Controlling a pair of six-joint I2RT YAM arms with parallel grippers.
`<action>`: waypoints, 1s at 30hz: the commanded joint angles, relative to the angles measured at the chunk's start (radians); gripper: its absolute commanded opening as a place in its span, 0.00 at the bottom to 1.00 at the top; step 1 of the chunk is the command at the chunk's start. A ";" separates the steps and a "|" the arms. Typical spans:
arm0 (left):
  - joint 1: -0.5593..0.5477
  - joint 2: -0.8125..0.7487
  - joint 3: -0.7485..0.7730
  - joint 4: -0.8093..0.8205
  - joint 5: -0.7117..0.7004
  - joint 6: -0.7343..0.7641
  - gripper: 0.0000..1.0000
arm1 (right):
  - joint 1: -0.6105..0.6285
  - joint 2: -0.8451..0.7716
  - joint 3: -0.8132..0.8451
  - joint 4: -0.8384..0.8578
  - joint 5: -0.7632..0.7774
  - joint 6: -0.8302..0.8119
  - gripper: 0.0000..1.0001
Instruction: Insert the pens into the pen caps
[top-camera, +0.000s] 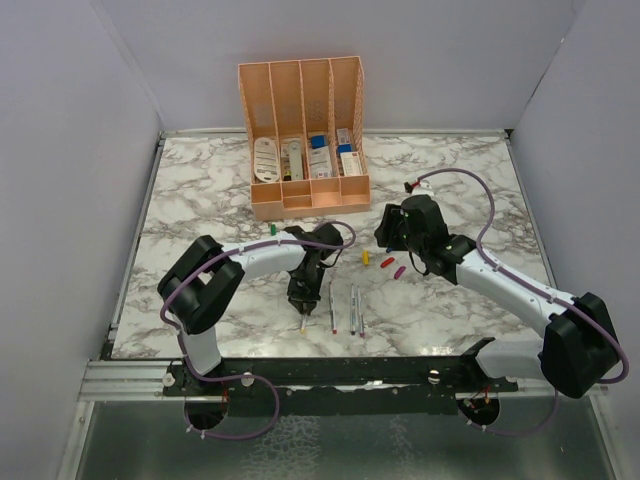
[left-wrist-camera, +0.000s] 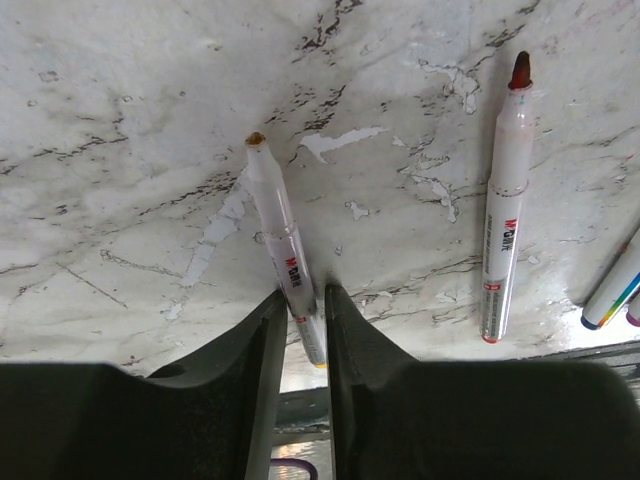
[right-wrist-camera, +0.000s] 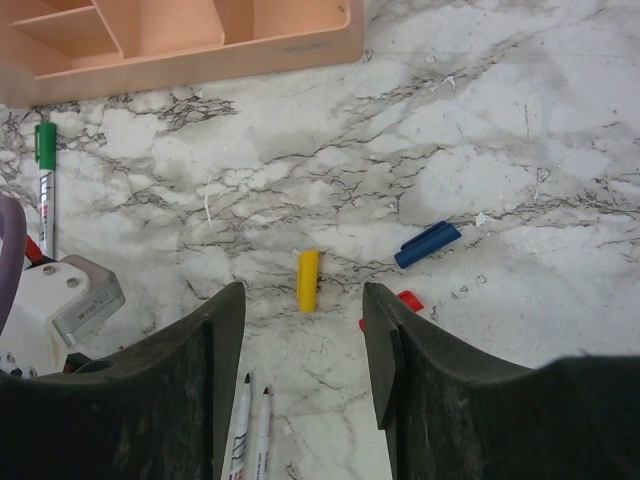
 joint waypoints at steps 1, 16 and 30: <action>-0.007 0.123 -0.091 0.132 -0.003 0.003 0.20 | -0.006 -0.010 0.012 0.001 0.026 0.006 0.51; 0.028 0.196 -0.135 0.241 -0.013 0.027 0.00 | -0.006 -0.029 0.002 -0.014 0.016 0.017 0.55; 0.028 0.204 -0.163 0.252 -0.186 -0.025 0.00 | -0.006 -0.040 -0.008 -0.006 0.027 0.031 0.56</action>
